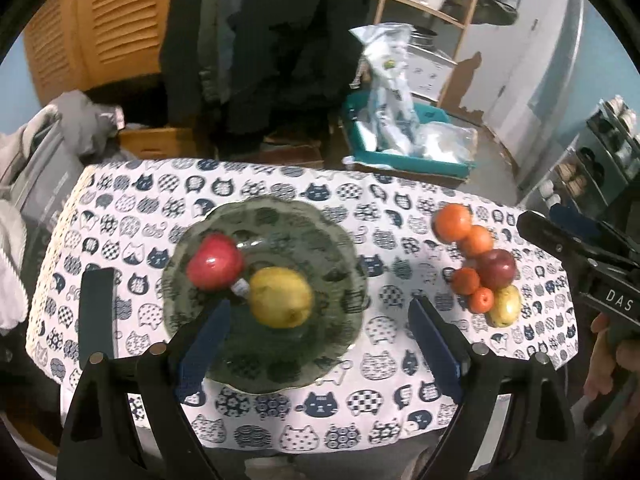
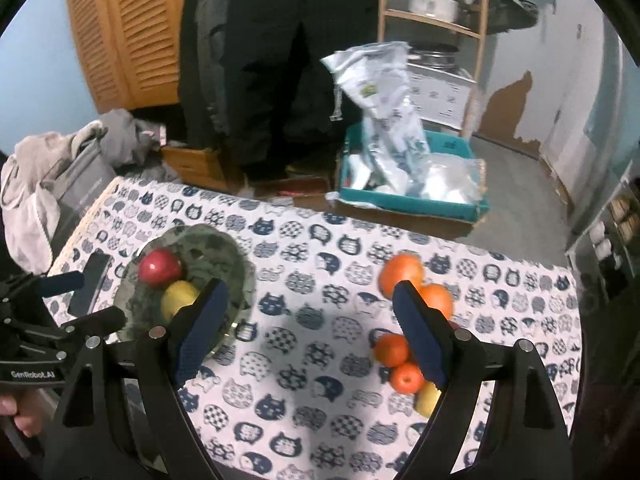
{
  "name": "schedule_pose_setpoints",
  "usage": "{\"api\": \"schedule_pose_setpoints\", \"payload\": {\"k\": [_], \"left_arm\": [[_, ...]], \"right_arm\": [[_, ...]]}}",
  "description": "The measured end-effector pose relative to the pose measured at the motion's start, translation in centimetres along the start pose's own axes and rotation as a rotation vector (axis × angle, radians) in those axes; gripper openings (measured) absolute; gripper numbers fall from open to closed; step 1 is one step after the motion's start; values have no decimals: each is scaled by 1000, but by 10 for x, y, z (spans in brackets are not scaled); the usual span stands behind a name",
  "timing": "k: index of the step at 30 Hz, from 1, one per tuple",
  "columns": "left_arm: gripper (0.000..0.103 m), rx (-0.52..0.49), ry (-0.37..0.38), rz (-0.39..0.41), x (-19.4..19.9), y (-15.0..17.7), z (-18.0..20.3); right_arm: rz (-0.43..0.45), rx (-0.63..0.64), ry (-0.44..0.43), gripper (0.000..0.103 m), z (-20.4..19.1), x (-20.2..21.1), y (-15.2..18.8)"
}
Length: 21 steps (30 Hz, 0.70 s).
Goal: Organize fruits
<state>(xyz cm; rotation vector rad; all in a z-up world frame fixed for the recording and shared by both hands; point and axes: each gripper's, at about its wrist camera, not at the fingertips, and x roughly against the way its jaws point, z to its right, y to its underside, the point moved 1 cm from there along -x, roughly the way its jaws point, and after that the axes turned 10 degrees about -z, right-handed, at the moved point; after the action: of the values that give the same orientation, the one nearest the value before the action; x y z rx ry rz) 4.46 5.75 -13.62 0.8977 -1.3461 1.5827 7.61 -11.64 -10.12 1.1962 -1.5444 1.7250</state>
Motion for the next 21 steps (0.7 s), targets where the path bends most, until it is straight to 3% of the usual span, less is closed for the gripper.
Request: {"api": "schedule_pose_setpoints", "payload": {"k": [21], "left_arm": [[91,-177,31,-64,-31,-13,109]], "right_arm": [[-53,-181,95,84,124,8,57]]}}
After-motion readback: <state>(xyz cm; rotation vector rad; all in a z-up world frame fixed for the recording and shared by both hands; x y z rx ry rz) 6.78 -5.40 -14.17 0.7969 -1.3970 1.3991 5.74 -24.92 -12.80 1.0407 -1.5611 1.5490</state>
